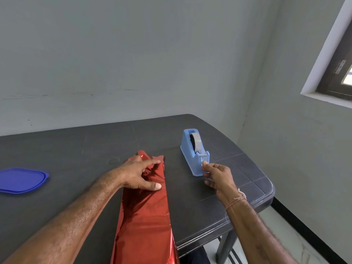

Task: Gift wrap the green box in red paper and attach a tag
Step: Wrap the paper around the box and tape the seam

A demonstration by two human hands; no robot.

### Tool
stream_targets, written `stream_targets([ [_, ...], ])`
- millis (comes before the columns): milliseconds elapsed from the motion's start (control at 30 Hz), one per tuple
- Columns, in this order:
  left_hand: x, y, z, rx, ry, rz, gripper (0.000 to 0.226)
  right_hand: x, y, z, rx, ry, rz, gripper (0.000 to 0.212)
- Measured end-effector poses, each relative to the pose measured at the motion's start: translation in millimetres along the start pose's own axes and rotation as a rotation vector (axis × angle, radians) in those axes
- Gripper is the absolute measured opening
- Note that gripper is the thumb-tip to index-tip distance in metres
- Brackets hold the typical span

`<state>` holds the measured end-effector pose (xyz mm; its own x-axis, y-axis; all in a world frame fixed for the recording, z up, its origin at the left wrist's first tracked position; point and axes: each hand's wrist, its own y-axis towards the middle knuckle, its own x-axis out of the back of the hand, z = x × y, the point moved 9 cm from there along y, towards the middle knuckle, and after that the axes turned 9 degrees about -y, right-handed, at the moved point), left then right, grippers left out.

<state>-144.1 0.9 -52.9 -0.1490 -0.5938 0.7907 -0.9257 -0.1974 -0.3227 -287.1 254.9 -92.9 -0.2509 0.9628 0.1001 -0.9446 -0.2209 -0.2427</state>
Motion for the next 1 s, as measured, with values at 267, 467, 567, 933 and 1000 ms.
stream_targets([
  [267,-1,5,5,0.001,-0.020,-0.001,0.137,2,16,-12,0.008,-0.084,-0.090,0.015],
  [467,0,5,5,0.003,-0.013,-0.010,0.106,-2,-7,-18,0.145,-0.226,-0.041,0.025],
  [567,1,5,3,0.003,-0.011,0.003,0.103,-29,-36,4,0.240,-0.263,0.227,0.031],
  [933,5,-2,-5,0.020,0.041,-0.019,0.102,-136,-37,86,0.493,-1.009,0.674,0.037],
  [1000,4,-2,-5,0.017,0.034,-0.014,0.103,-145,-29,83,0.501,-1.105,0.679,0.038],
])
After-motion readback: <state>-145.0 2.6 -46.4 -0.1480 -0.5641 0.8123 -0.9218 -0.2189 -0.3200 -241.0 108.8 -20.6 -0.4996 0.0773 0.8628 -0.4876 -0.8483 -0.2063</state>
